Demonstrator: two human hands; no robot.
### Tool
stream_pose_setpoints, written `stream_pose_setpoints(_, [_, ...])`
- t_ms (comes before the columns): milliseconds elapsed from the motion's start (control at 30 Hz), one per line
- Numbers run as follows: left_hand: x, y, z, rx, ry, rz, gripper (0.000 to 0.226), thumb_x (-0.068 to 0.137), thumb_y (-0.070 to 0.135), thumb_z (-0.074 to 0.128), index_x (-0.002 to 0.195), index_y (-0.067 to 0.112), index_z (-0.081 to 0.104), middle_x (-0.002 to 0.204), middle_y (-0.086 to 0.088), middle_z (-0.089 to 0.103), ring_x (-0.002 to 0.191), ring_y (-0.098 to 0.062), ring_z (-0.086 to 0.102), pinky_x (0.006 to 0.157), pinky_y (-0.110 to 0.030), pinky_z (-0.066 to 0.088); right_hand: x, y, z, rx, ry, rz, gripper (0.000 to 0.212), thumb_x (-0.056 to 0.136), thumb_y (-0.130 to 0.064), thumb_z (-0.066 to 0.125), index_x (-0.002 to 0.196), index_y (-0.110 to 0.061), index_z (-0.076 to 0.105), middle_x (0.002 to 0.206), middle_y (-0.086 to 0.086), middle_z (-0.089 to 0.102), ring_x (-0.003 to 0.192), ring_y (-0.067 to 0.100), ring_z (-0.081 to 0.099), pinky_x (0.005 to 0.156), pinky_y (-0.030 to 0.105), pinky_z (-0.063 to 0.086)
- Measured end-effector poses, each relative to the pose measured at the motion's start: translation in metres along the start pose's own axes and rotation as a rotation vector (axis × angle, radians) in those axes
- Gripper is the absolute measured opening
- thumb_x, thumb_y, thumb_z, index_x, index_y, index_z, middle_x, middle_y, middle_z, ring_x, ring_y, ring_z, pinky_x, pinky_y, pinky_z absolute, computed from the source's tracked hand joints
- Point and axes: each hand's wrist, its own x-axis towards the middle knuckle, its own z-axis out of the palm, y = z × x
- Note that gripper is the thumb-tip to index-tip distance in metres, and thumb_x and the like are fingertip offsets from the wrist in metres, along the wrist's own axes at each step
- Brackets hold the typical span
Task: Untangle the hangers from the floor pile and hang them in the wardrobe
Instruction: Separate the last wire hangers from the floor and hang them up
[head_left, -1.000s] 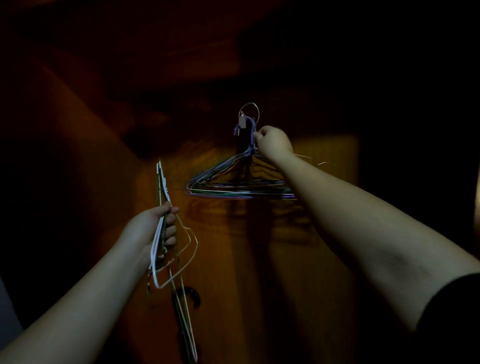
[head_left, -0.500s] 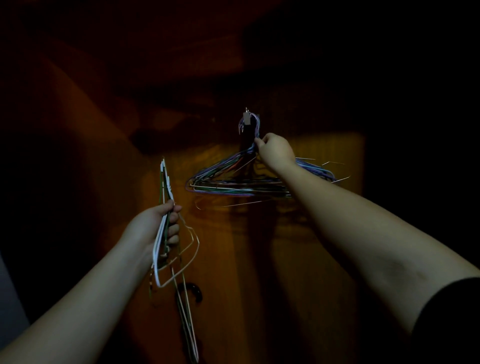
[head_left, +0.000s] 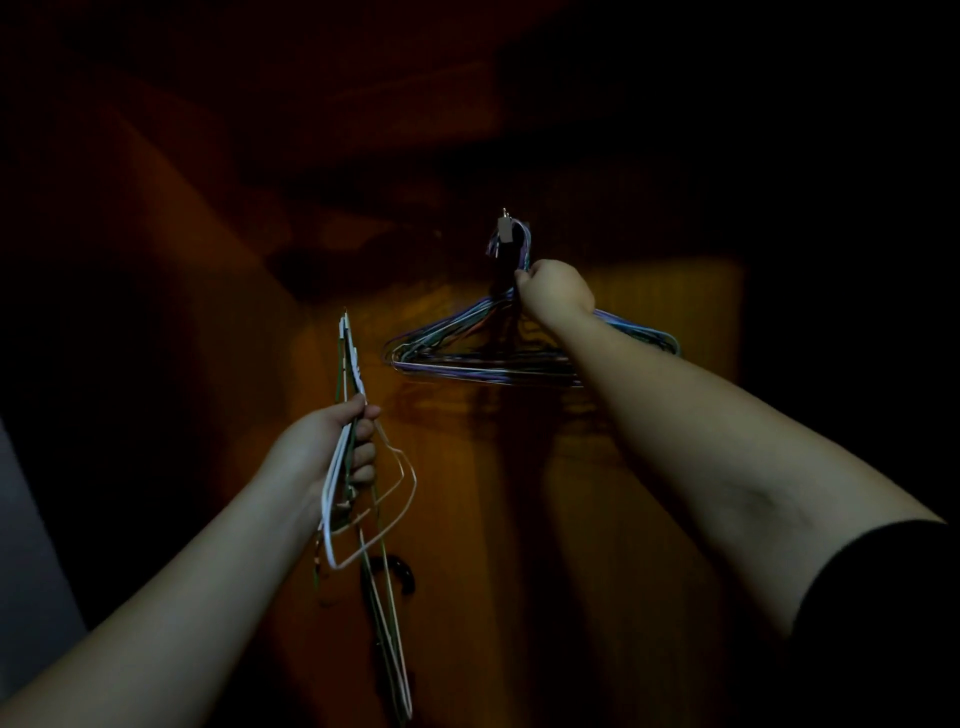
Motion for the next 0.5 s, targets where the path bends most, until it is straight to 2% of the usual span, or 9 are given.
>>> stream_pose_setpoints(100, [-0.001,0.0,-0.003,0.006,0.006,0.008,0.026,0.103,0.028,0.042,0.086,0.01,0.05,0.042,0.006,0.038,0.026,-0.006,0.028,0.027,-0.015,0.021,0.003,0.002,0.001,0.012,-0.009,0.01,0.036,0.098,-0.044,0.044,0.103,-0.016,0.067,0.092,0.004,0.067,0.083,0.024,0.063,0.07,0.036,0.051])
stream_pose_setpoints(267, [-0.001,0.0,-0.009,0.03,0.012,0.018,0.025,0.103,0.028,0.043,0.088,0.01,0.051,0.045,0.006,0.038,0.028,-0.007,0.029,0.028,-0.016,0.023,0.004,0.004,-0.003,0.008,-0.027,0.018,0.036,0.097,-0.046,0.047,0.102,-0.017,0.068,0.095,0.004,0.066,0.089,0.025,0.062,0.068,0.033,0.044])
stream_pose_setpoints(500, [-0.009,-0.003,-0.015,0.024,-0.038,0.021,0.025,0.104,0.027,0.04,0.088,0.01,0.05,0.045,0.005,0.037,0.028,-0.007,0.027,0.03,-0.014,0.021,0.001,0.002,0.0,-0.053,-0.012,0.014,0.038,0.097,-0.045,0.046,0.103,-0.014,0.068,0.095,0.006,0.066,0.084,0.025,0.061,0.067,0.033,0.044])
